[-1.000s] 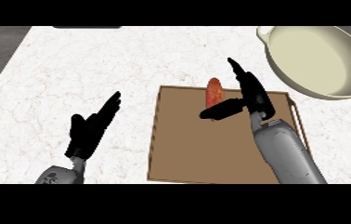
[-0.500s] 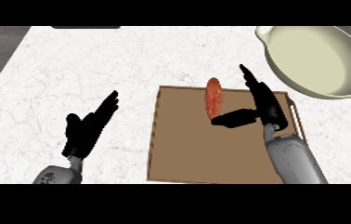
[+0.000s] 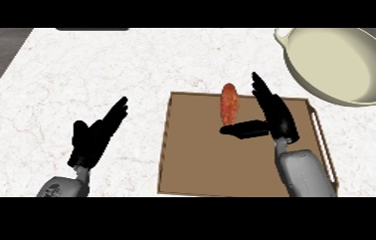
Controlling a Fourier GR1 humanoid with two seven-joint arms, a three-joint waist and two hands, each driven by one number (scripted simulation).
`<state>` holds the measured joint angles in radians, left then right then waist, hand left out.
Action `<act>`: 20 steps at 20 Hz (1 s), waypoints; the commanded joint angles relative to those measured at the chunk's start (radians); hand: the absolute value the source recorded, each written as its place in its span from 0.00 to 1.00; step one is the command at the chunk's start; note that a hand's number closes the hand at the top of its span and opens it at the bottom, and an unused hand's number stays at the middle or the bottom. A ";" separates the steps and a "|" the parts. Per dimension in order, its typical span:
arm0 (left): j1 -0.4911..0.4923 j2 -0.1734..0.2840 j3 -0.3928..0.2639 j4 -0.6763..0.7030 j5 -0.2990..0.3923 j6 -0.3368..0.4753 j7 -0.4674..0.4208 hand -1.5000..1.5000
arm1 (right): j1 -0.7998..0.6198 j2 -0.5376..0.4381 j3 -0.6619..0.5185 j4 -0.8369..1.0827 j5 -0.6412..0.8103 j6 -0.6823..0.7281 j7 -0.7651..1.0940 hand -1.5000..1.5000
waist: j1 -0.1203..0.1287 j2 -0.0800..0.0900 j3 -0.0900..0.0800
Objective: Pick the sweet potato from the tray and place it in the pot
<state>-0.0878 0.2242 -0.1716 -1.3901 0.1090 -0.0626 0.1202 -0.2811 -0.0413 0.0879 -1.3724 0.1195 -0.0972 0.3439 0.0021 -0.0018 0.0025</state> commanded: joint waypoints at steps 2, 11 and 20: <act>0.009 0.000 0.040 -0.009 0.009 -0.034 0.049 0.50 | -0.056 0.036 -0.058 0.123 -0.049 0.001 -0.069 0.00 | 0.002 0.002 -0.002; -0.043 -0.037 0.040 0.056 -0.028 -0.046 0.015 0.50 | -0.090 0.041 -0.024 0.418 -0.131 0.000 -0.324 1.00 | 0.006 0.005 -0.002; 0.010 -0.042 0.038 0.038 -0.046 -0.042 -0.017 0.50 | -0.094 0.040 0.015 0.490 -0.176 -0.036 -0.487 1.00 | 0.009 0.005 -0.002</act>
<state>-0.0935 0.1839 -0.1361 -1.3701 0.0702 -0.0987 0.1225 -0.4049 -0.0295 0.0927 -0.9665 0.0061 -0.1472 -0.0986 0.0072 -0.0223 -0.0133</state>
